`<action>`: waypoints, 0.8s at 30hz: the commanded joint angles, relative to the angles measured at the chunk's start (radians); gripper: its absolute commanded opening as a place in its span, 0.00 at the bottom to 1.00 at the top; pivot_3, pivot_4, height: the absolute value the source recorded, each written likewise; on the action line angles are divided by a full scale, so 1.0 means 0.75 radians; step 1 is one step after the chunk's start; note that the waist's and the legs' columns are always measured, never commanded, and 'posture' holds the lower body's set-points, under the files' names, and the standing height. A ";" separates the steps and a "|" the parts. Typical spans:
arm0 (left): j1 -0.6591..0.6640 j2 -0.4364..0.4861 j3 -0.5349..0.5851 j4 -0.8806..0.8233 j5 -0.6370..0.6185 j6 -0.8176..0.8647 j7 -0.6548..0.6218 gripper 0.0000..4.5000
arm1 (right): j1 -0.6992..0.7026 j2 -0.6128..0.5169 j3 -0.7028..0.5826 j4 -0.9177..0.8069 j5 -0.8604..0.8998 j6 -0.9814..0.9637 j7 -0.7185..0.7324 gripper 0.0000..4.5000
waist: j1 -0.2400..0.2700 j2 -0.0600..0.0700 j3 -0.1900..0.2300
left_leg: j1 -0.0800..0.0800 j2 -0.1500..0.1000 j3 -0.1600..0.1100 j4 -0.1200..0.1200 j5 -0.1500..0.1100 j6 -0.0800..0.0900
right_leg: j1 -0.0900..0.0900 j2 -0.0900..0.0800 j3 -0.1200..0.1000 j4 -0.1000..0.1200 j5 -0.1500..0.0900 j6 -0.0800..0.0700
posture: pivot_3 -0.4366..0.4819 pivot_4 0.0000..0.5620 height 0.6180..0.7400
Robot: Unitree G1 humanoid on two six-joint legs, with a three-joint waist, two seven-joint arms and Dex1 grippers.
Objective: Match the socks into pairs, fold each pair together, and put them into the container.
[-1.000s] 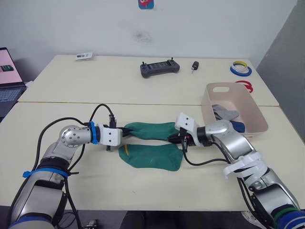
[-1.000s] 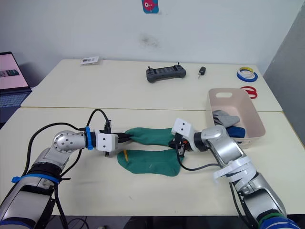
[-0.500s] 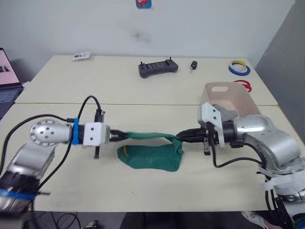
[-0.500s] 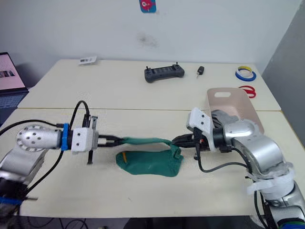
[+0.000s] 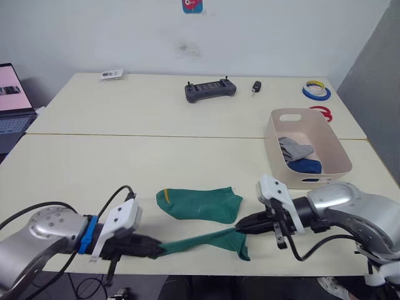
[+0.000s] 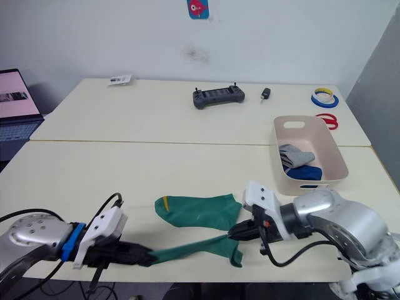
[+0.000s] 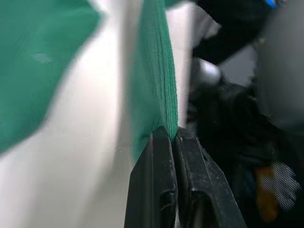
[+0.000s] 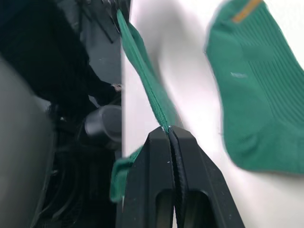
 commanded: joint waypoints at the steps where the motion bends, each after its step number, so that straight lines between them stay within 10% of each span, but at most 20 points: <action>1: -0.135 -0.052 -0.077 0.139 0.058 0.055 -0.012 0.00 | -0.088 0.040 0.072 0.125 -0.065 -0.019 -0.050 0.02 | 0.000 0.000 0.000 | 0.000 0.000 0.000 0.000 0.000 0.000 | 0.000 0.002 0.000 0.000 0.000 0.000 | 0.48 0.27 1.00; 24: -0.764 -0.278 -0.252 0.646 0.247 0.337 -0.011 0.00 | -0.359 0.163 0.226 0.603 -0.317 -0.221 0.008 0.02 | -0.001 -0.001 0.000 | -0.003 0.000 0.000 0.001 0.000 0.000 | -0.003 0.000 -0.001 0.001 0.000 0.000 | 0.48 0.27 1.00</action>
